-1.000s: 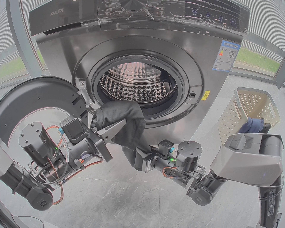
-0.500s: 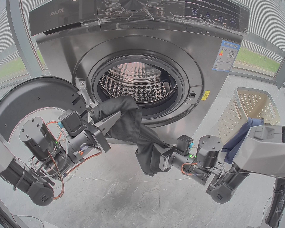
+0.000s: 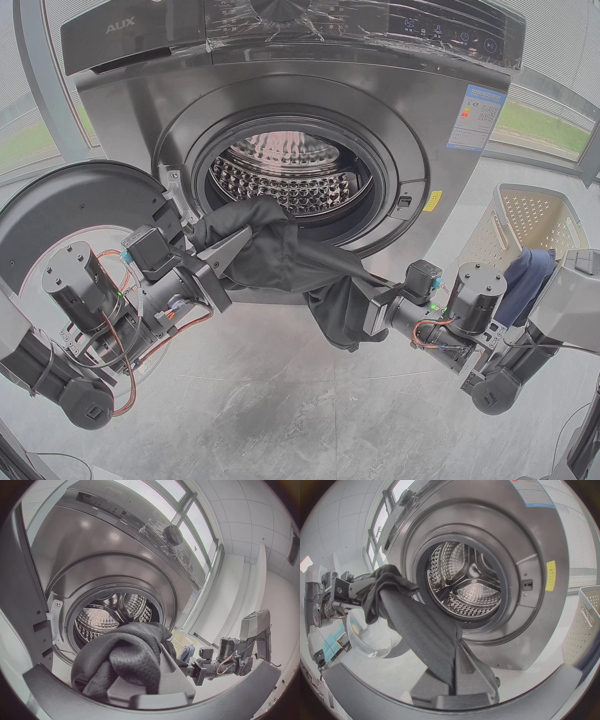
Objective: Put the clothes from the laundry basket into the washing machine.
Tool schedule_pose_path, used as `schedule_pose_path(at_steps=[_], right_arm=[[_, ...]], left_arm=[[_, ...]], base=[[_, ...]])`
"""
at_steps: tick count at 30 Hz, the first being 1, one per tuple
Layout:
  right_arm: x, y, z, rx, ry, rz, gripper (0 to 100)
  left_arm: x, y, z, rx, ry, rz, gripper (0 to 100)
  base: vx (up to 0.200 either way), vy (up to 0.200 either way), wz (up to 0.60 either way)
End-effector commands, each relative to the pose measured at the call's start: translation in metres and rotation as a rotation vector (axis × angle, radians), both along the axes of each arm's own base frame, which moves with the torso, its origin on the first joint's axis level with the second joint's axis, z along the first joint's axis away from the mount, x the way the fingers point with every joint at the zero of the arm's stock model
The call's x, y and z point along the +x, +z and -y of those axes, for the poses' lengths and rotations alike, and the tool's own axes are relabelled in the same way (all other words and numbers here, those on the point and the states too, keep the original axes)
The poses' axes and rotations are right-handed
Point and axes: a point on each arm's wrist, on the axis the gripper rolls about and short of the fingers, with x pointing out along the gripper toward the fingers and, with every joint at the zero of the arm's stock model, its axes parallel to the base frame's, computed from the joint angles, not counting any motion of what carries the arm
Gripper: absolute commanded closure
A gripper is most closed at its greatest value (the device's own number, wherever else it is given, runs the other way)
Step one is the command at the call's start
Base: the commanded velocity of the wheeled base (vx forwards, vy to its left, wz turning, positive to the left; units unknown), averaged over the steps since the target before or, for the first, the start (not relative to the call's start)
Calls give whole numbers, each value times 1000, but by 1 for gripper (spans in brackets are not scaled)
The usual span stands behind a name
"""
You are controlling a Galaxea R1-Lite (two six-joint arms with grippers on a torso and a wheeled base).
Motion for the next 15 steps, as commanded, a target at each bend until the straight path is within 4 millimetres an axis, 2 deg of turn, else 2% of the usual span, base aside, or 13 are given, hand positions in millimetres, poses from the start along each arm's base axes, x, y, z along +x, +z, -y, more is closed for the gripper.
schedule_pose_path(at_steps=[1, 3, 4, 10, 15], right_arm=[[3, 9, 8, 16, -25, 21, 100], [2, 12, 10, 21, -27, 29, 100], [2, 12, 10, 21, -27, 29, 100], [-2, 27, 13, 47, -30, 66, 100], [-3, 32, 14, 56, -30, 79, 100]], left_arm=[[0, 0, 0, -1, 1, 1, 100], [0, 0, -1, -2, 0, 0, 100], [0, 0, 0, -2, -1, 0, 0], [2, 2, -5, -47, 4, -28, 0], [3, 2, -4, -51, 4, -30, 0]], base=[[0, 0, 0], [0, 0, 0], [0, 0, 0], [0, 0, 0], [0, 0, 0]])
